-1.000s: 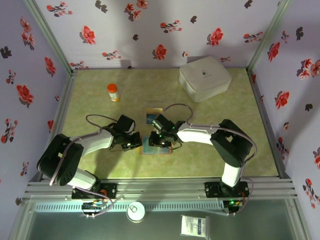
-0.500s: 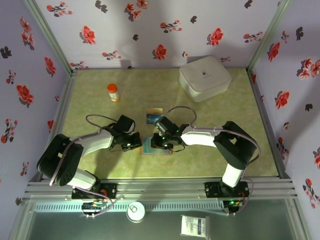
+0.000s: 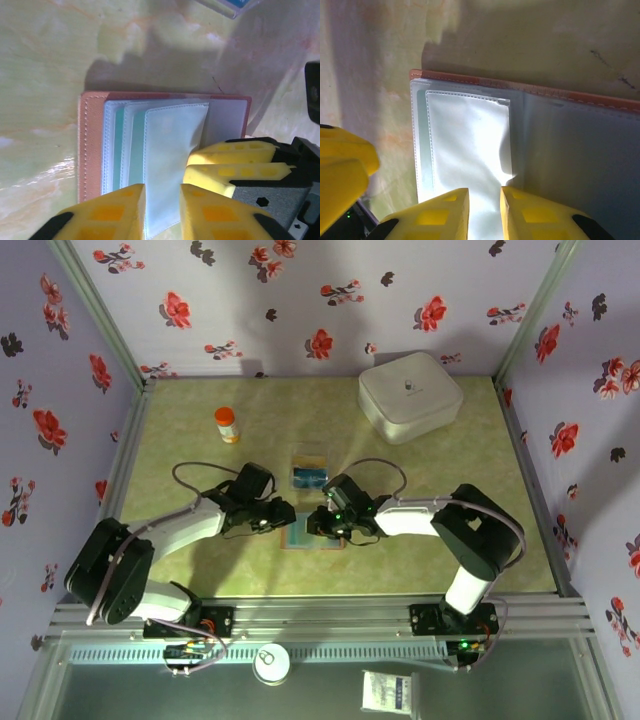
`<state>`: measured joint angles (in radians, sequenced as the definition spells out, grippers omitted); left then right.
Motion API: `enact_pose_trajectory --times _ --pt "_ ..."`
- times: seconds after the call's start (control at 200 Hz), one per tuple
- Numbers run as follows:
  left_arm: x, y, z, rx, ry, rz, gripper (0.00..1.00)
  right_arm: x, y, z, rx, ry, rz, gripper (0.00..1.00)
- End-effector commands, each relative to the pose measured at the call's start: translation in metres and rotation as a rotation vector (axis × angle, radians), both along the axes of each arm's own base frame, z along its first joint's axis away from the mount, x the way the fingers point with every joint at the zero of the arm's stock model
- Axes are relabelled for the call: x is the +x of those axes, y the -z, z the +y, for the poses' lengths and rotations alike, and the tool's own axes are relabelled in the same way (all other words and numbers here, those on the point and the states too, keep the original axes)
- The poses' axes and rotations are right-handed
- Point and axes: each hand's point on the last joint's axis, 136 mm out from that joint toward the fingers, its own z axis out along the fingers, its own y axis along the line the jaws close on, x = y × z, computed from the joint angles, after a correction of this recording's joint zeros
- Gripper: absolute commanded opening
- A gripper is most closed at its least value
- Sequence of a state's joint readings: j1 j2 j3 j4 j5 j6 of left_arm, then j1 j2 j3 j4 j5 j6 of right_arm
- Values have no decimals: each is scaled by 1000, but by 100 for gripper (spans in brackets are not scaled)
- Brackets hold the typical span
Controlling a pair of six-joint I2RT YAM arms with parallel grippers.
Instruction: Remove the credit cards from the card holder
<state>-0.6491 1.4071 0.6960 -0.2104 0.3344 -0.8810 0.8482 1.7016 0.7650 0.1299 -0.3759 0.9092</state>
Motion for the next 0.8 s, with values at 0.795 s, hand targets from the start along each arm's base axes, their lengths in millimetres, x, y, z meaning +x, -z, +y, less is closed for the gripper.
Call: enact_pose_trajectory --times 0.795 --pt "4 12 -23 -35 -3 32 20 6 -15 2 143 27 15 22"
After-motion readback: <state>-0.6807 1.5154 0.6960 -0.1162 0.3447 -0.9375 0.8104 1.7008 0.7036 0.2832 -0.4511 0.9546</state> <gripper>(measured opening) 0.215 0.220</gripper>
